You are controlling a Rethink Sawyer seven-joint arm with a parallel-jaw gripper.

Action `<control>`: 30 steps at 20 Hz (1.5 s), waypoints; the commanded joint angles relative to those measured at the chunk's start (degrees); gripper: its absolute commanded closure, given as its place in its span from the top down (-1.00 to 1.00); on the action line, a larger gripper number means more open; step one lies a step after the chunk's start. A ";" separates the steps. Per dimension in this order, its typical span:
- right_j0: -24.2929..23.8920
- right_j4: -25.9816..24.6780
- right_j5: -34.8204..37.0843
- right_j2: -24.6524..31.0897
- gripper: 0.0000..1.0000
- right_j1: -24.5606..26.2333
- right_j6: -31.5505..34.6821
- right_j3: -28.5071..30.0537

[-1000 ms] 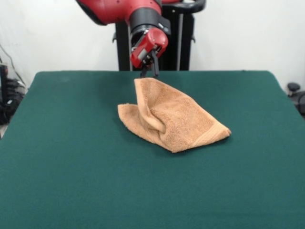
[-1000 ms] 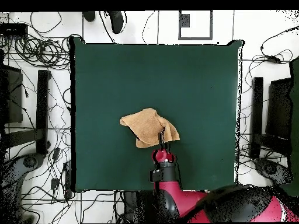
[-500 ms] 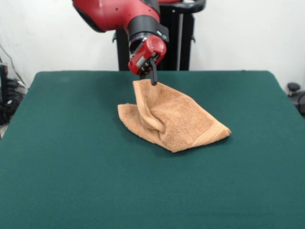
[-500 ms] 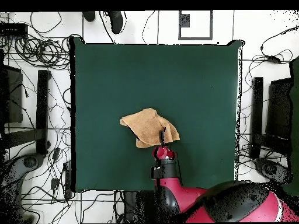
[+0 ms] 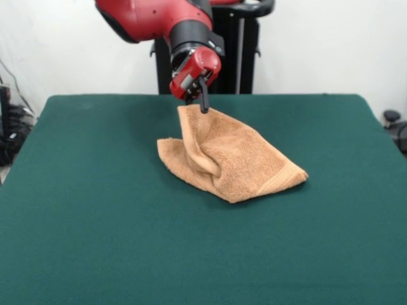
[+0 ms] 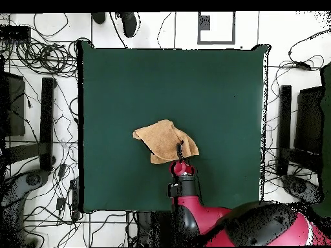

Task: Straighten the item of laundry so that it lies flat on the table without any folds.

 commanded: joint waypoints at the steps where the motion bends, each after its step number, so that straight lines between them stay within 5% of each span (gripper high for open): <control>1: 2.33 0.51 1.14 5.90 1.00 2.02 7.37 -7.97; 12: 2.12 -0.01 0.78 6.19 1.00 2.54 7.86 -8.25; 13: 2.22 -0.51 0.92 6.21 -1.00 2.52 7.77 -8.50; 30: 2.24 -1.19 4.32 6.15 -1.00 1.16 8.51 -7.93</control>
